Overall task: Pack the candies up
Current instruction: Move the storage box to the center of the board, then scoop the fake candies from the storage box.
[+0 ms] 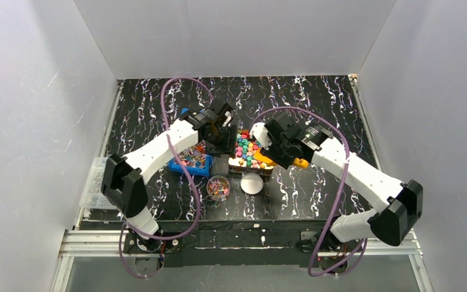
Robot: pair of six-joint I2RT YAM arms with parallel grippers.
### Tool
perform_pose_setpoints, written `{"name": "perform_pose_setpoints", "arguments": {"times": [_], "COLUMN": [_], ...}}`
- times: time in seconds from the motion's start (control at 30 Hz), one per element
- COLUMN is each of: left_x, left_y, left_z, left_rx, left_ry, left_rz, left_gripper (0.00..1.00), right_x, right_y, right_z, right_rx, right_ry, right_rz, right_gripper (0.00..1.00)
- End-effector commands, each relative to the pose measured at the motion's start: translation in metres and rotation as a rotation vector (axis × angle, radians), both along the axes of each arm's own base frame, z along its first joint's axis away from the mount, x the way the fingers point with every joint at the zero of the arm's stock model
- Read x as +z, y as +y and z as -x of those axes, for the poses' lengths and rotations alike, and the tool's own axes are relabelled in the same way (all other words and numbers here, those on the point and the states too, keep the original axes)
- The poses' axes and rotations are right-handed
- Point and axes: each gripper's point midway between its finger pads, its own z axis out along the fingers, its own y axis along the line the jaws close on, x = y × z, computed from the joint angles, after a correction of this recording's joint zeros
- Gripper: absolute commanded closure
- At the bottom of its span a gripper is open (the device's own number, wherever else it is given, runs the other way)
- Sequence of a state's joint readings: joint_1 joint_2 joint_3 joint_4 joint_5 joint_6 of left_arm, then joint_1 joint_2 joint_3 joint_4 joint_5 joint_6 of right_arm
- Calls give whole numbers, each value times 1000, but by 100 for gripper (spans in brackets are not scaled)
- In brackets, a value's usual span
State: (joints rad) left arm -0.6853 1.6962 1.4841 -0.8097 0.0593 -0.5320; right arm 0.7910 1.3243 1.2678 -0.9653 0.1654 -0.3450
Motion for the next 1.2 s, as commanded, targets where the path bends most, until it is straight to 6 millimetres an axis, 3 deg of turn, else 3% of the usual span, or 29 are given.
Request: {"name": "perform_pose_setpoints", "arguments": {"times": [0.0, 0.43, 0.87, 1.17], "left_x": [29, 75, 82, 66], "left_y": [20, 83, 111, 126], "left_z": [21, 69, 108, 121], "left_rx": [-20, -23, -67, -96], "left_ry": [-53, -239, -357, -389], "left_rz": [22, 46, 129, 113], "left_gripper": [44, 33, 24, 18], "right_x": [5, -13, -26, -40], "right_y": [-3, -1, -2, 14], "right_z": [-8, -30, -39, -42], "right_rx": [13, -25, -83, -97], "right_ry": [-5, 42, 119, 158], "right_rz": [57, 209, 339, 375], "right_gripper": [99, 99, 99, 99]}}
